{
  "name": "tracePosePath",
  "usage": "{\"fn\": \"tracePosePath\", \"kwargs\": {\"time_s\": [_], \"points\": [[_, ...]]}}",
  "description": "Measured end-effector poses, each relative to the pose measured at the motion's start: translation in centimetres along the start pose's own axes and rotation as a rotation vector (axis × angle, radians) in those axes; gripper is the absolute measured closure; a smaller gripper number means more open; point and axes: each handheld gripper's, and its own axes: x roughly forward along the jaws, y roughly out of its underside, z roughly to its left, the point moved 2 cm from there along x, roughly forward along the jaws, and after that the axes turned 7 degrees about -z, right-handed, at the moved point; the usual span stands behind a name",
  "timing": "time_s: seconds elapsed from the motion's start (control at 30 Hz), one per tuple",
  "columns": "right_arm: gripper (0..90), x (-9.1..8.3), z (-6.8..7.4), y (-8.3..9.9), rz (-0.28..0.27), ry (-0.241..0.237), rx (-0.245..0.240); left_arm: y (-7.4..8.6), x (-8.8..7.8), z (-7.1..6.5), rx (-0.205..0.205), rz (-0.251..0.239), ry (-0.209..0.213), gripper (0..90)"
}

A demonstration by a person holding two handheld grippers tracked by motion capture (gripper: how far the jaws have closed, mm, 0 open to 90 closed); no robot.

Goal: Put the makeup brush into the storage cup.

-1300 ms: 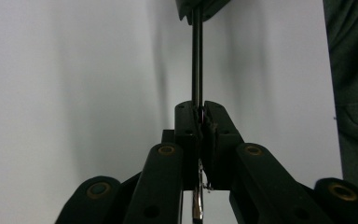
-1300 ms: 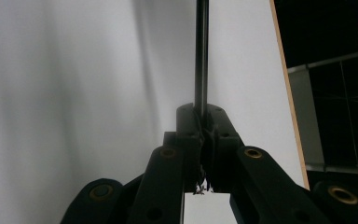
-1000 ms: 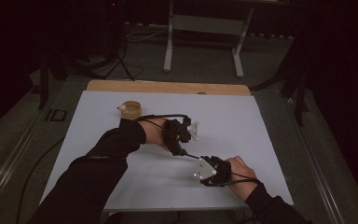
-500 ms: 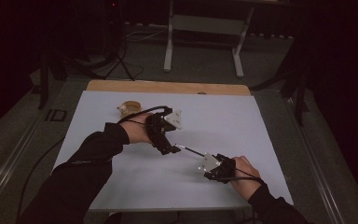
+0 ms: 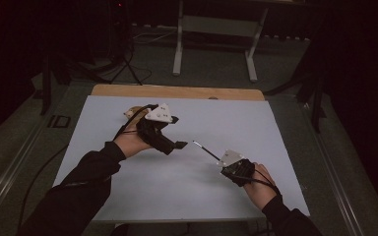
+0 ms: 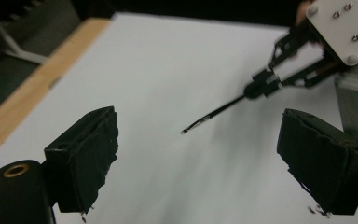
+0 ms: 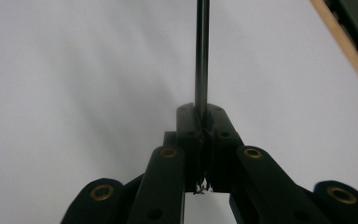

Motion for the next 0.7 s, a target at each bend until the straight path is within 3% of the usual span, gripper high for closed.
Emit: {"fn": "tracePosePath", "kwargs": {"time_s": [0.03,0.07,0.1,0.13,0.33,0.53,0.7], "points": [[85.8,-0.1,-0.1,0.0,-0.006,0.007,0.011,0.4,-0.3,-0.1,-0.006,-0.025,-0.035,12.8],[85.8,-0.1,-0.1,0.0,-0.006,0.007,0.011,0.4,-0.3,-0.1,-0.006,-0.025,-0.035,12.8],[85.8,-0.2,-0.3,0.1,-0.022,-0.001,0.041,0.8,-0.6,-0.3,-0.006,-0.028,-0.059,12.8],[85.8,-0.2,-0.3,0.1,-0.022,-0.001,0.041,0.8,-0.6,-0.3,-0.006,-0.028,-0.059,12.8],[85.8,-0.3,-1.2,0.6,-0.062,-0.037,0.191,1.7,-1.4,-0.9,-0.047,-0.091,-0.089,12.8],[85.8,-0.4,-1.9,0.8,-0.131,-0.132,0.366,2.9,-1.0,-1.8,-0.042,-0.077,-0.111,12.8],[85.8,-0.5,-2.2,0.6,-0.170,-0.199,0.459,3.7,-0.2,-2.4,-0.072,-0.098,-0.115,13.1]]}}
